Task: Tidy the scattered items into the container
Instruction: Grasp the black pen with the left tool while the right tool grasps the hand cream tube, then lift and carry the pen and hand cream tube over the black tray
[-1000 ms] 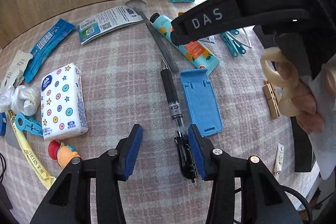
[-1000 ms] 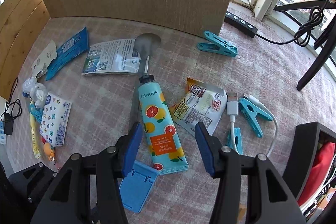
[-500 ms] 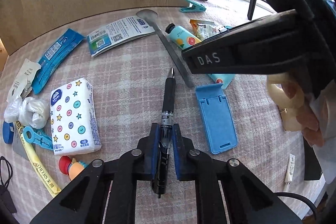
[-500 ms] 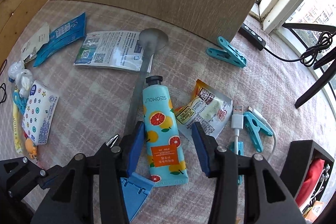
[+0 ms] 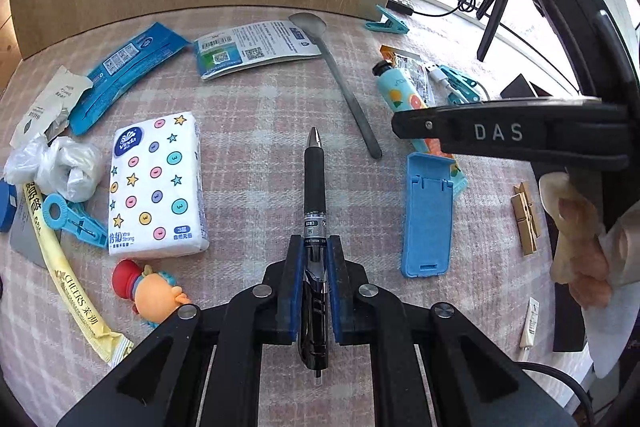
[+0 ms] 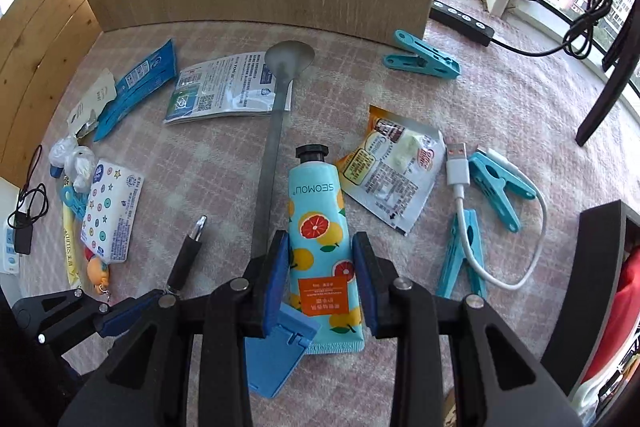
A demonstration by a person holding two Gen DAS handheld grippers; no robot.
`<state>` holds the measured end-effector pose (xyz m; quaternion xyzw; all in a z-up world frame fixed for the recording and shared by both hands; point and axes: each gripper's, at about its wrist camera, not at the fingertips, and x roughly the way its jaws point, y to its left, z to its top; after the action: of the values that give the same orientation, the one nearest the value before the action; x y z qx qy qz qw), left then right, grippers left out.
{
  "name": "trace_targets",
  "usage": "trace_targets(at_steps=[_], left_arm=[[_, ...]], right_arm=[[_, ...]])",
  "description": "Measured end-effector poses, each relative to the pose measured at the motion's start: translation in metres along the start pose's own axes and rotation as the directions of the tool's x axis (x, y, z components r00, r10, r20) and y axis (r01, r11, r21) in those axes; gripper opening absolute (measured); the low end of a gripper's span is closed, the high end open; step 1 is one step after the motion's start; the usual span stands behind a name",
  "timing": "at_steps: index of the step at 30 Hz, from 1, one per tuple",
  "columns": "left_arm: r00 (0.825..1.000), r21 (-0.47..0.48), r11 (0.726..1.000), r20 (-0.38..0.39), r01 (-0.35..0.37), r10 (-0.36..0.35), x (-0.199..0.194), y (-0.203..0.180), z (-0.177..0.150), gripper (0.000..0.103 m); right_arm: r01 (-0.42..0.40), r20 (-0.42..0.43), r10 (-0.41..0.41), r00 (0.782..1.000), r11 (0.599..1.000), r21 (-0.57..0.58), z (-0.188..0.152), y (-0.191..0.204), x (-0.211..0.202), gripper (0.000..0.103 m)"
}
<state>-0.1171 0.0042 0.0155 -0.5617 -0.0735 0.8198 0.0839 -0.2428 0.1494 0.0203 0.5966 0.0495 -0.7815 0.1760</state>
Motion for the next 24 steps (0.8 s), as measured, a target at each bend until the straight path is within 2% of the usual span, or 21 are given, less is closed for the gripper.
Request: trace_targets(at_steps=[3, 5, 12, 14, 20, 21, 22, 24], left_arm=[[1.0, -0.01, 1.0, 0.016, 0.004, -0.004, -0.008, -0.003, 0.003, 0.01], [0.999, -0.007, 1.0, 0.03, 0.01, -0.01, -0.012, -0.008, 0.008, 0.01], [0.998, 0.02, 1.0, 0.062, 0.011, -0.012, -0.003, -0.036, 0.031, 0.01], [0.998, 0.024, 1.0, 0.065, 0.012, -0.013, -0.004, -0.039, 0.031, 0.01], [0.996, 0.044, 0.999, 0.083, 0.023, -0.027, -0.017, -0.052, 0.034, 0.01], [0.996, 0.051, 0.998, 0.087, 0.026, -0.03, -0.019, -0.056, 0.036, 0.01], [0.995, 0.058, 0.998, 0.09, 0.031, -0.036, -0.021, -0.06, 0.038, 0.01], [0.994, 0.08, 0.996, 0.098, 0.043, -0.051, -0.022, -0.073, 0.042, 0.01]], right_arm=[[-0.009, 0.015, 0.008, 1.0, 0.999, 0.037, -0.006, -0.006, -0.008, 0.031], [-0.005, 0.027, 0.003, 1.0, 0.999, 0.042, -0.022, -0.002, -0.015, 0.031], [-0.003, 0.07, -0.002, 0.998, 0.997, 0.079, -0.027, -0.017, -0.037, 0.031], [0.003, 0.077, -0.011, 0.997, 0.996, 0.091, -0.039, -0.021, -0.046, 0.031], [0.014, 0.102, -0.026, 0.994, 0.993, 0.117, -0.029, -0.023, -0.048, 0.031], [0.018, 0.107, -0.031, 0.994, 0.993, 0.121, -0.03, -0.025, -0.051, 0.029], [0.024, 0.102, -0.037, 0.994, 0.992, 0.127, -0.031, -0.028, -0.054, 0.007], [0.026, 0.114, -0.043, 0.993, 0.989, 0.146, -0.035, -0.038, -0.064, 0.004]])
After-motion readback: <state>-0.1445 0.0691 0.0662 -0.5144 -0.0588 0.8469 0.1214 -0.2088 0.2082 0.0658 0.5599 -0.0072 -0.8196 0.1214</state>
